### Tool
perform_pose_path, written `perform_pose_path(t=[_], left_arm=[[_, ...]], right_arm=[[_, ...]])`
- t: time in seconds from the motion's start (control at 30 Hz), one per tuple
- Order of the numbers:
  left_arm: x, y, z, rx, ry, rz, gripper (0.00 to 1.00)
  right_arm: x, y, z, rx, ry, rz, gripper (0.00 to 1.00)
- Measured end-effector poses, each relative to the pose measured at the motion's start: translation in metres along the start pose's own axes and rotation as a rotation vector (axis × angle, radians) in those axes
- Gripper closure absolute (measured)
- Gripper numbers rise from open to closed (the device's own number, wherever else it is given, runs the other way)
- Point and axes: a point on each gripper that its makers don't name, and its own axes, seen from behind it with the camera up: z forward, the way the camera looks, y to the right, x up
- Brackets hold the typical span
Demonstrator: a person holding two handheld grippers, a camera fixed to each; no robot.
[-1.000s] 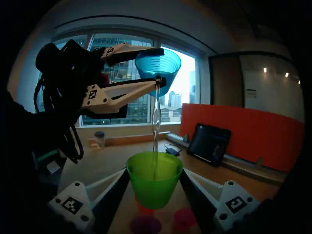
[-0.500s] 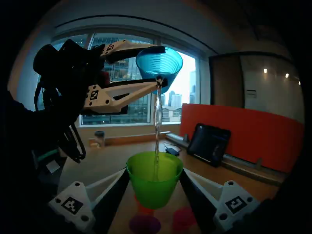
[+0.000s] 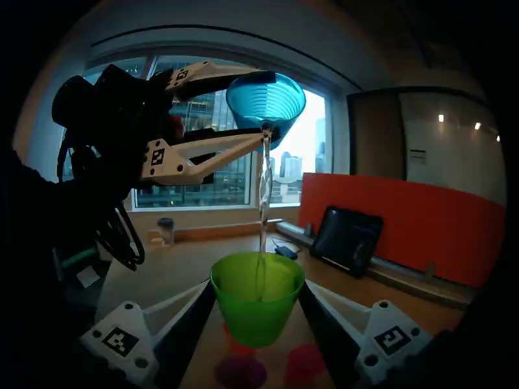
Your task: Pour water
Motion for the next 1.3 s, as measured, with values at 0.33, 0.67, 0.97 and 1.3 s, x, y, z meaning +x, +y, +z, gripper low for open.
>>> perform_pose_path(t=[0.33,0.67,0.97,1.3], left_arm=[[0.005,-0.003,0.000,0.000,0.002,0.051,0.12],[0.009,-0.005,0.001,0.003,0.005,0.098,0.12],[0.010,-0.006,0.001,0.007,0.005,0.142,0.12],[0.013,-0.007,0.003,0.011,0.008,0.199,0.12]], right_arm=[[0.000,0.003,-0.001,-0.006,0.003,0.002,0.10],[0.000,0.004,-0.002,-0.010,0.005,0.003,0.10],[0.000,0.006,-0.002,-0.012,0.007,0.004,0.10],[0.001,0.008,-0.003,-0.016,0.008,0.003,0.10]])
